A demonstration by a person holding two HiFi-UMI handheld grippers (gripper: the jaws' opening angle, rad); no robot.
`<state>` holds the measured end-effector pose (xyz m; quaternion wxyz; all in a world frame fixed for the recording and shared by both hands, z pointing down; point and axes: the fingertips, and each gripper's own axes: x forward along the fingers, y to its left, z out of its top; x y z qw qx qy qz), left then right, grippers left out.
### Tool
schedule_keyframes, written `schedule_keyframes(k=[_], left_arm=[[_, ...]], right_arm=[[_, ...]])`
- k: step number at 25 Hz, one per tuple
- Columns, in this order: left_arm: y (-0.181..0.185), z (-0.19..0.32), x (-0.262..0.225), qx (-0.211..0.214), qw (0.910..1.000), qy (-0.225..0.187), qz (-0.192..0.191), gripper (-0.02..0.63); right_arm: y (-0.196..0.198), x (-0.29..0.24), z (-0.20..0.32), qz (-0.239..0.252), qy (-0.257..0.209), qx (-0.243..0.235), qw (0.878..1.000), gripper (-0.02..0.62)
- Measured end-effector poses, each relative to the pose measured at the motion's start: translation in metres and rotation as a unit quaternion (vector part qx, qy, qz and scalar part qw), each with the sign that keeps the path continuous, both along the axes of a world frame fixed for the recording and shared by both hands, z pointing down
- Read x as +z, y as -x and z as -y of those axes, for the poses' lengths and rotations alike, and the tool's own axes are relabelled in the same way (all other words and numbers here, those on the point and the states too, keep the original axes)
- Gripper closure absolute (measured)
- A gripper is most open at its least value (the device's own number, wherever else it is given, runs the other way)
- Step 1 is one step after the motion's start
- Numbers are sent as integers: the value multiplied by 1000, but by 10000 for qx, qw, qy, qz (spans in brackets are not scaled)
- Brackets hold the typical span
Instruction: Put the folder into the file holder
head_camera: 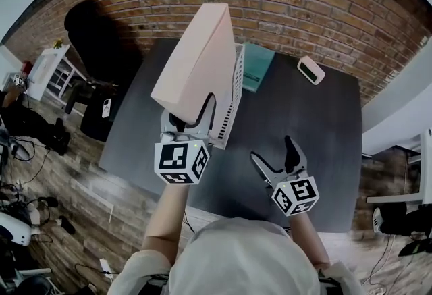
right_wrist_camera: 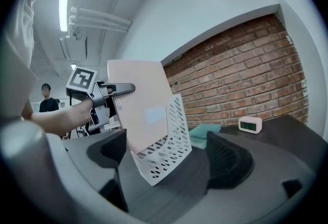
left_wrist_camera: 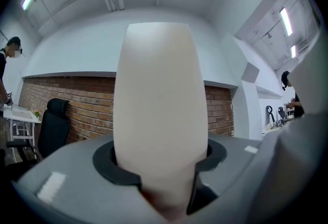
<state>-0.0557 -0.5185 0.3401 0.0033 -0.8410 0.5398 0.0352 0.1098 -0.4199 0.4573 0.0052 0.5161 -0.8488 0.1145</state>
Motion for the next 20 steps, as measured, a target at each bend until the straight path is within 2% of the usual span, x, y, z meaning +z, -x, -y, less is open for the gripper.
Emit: schedule_keyframes(k=[7,20], left_arm=[[-14,23,17,-24,9999,123,78,339],[-23,28,79,-115,9987,444,215,339]], right_arm=[[-10,9,6,25,130,36,9999,135],[-9,21,13,32,263,-26,9996,135]])
